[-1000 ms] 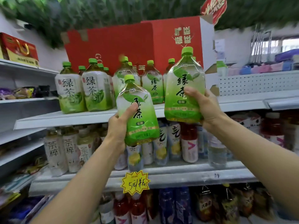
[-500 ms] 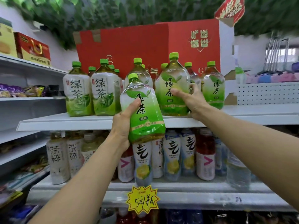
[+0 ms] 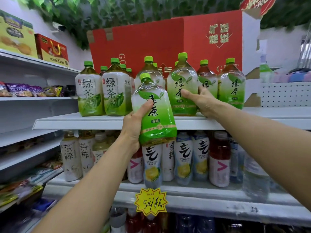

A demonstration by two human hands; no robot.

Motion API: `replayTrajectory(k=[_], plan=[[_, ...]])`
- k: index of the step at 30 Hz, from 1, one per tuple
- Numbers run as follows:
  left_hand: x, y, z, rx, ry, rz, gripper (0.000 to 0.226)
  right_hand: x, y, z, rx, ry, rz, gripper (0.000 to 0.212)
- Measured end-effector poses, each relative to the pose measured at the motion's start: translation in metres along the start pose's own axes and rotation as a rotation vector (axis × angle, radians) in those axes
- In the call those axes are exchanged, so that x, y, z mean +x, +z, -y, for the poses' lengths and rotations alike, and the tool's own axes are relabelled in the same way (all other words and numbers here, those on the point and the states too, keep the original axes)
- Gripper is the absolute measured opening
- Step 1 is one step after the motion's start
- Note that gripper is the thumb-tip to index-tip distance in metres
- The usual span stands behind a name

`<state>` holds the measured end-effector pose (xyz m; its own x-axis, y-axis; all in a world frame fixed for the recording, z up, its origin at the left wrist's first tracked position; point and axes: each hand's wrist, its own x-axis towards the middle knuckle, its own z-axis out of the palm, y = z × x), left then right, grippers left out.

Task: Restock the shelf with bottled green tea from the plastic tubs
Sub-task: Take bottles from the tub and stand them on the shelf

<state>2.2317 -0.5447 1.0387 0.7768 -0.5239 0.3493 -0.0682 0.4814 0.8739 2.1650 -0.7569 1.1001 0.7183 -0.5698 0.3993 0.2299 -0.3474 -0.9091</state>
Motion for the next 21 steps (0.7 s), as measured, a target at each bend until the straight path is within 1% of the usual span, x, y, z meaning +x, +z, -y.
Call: replayTrajectory(k=[2,3,4,5,6,7,8,9,10,11,13,14,16,17,19,21], plan=[[-0.003,0.003,0.000,0.004,0.011,-0.029,0.061,-0.018,0.009,0.001,-0.165,-0.079,-0.203,0.108],[-0.004,0.004,0.001,0.003,0.029,-0.045,0.060,-0.034,0.015,0.005,-0.199,-0.152,-0.284,0.103],[-0.006,0.005,0.004,0.007,0.061,-0.057,0.060,-0.053,0.022,0.008,-0.197,-0.228,-0.293,0.103],[-0.009,0.006,0.007,0.003,0.104,-0.063,0.058,-0.075,0.028,0.010,-0.193,-0.274,-0.220,0.105],[-0.014,0.008,0.011,-0.009,0.151,-0.062,0.054,-0.096,0.032,0.010,-0.181,-0.267,-0.083,0.110],[-0.021,0.012,0.014,-0.019,0.192,-0.051,0.050,-0.117,0.034,0.011,-0.165,-0.207,0.067,0.111],[-0.027,0.018,0.015,-0.011,0.230,-0.031,0.050,-0.130,0.032,0.010,-0.141,-0.141,0.203,0.103],[-0.032,0.026,0.015,0.016,0.268,-0.007,0.053,-0.135,0.027,0.007,-0.102,-0.115,0.294,0.088],[-0.035,0.035,0.014,0.054,0.309,0.018,0.059,-0.135,0.019,0.004,-0.069,-0.126,0.326,0.075],[-0.038,0.047,0.012,0.095,0.344,0.046,0.068,-0.132,0.010,0.003,-0.038,-0.147,0.309,0.072],[-0.037,0.069,0.003,0.192,0.364,0.105,0.088,-0.129,-0.009,0.007,0.032,-0.169,0.217,0.081],[-0.034,0.080,-0.002,0.240,0.366,0.131,0.092,-0.127,-0.018,0.008,0.062,-0.189,0.163,0.084],[-0.023,0.099,-0.008,0.355,0.444,0.139,0.084,-0.125,-0.036,0.008,0.115,-0.234,0.067,0.084],[-0.016,0.106,-0.008,0.434,0.514,0.104,0.079,-0.123,-0.046,0.008,0.128,-0.252,0.020,0.084],[0.003,0.112,-0.003,0.666,0.656,-0.037,0.074,-0.117,-0.065,0.008,0.139,-0.283,-0.075,0.085],[0.020,0.112,0.009,0.870,0.720,-0.134,0.086,-0.107,-0.082,0.009,0.164,-0.287,-0.161,0.088]])
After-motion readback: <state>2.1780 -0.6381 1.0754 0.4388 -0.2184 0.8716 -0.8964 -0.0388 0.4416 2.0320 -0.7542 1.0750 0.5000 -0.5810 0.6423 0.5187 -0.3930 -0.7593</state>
